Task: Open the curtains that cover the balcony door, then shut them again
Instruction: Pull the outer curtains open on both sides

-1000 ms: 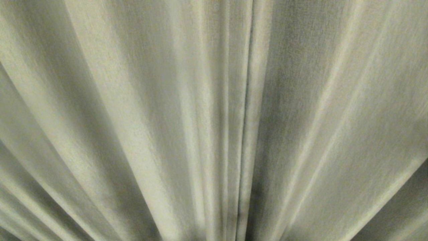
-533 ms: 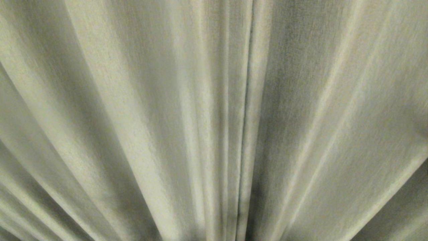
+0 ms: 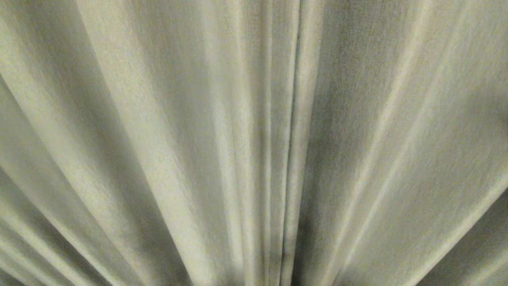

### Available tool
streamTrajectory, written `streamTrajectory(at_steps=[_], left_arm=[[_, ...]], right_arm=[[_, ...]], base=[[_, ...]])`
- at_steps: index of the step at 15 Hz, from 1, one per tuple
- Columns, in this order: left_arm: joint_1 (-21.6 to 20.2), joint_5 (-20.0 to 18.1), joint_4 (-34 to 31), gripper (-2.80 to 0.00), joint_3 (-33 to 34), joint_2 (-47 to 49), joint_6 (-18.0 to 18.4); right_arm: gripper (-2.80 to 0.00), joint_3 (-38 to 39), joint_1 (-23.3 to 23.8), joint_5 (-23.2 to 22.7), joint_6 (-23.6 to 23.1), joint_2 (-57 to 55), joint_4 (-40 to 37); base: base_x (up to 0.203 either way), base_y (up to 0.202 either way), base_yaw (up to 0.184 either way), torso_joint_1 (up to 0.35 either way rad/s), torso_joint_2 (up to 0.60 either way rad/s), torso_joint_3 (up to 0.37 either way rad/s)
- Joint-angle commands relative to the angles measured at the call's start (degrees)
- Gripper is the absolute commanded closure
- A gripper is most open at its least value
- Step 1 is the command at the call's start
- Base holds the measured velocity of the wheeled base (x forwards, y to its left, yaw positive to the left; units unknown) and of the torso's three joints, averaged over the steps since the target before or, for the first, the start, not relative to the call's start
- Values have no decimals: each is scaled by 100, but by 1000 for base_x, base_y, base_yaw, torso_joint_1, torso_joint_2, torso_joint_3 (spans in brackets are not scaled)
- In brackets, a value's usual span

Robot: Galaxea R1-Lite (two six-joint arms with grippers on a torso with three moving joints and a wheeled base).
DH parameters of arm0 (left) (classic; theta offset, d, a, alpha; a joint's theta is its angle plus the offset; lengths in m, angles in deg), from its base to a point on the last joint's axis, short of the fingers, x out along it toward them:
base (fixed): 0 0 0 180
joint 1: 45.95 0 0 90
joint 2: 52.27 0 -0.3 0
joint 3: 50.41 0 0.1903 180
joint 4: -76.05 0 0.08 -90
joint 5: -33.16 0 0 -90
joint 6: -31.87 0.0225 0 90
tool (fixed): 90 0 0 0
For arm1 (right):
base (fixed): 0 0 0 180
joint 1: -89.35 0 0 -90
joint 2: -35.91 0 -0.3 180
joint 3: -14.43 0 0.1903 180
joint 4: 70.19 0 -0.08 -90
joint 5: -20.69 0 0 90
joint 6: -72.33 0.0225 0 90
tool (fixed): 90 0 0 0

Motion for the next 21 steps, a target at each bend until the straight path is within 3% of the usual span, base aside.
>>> streamTrajectory(at_steps=[1, 9, 16, 17, 21], left_arm=[[-1, -2, 2, 0, 0, -2, 4], [-1, -2, 2, 0, 0, -2, -2], [-1, -2, 2, 0, 0, -2, -3], [-1, -2, 2, 0, 0, -2, 6], [-1, -2, 2, 0, 0, -2, -2]], right_arm=[[-280, -233, 107, -9, -9, -570, 66], [-280, -1354, 155, -12, -2, -2329, 750], [-280, -1978, 155, -18, 6, -2830, 801], [0, -1969, 155, -18, -3, -2819, 808], [0, -1973, 155, -23, 5, -2813, 1042]], base=[[0, 0, 0, 0, 0, 0], [0, 0, 0, 0, 0, 0], [0, 0, 0, 0, 0, 0], [0, 0, 0, 0, 0, 0], [0, 0, 0, 0, 0, 0]])
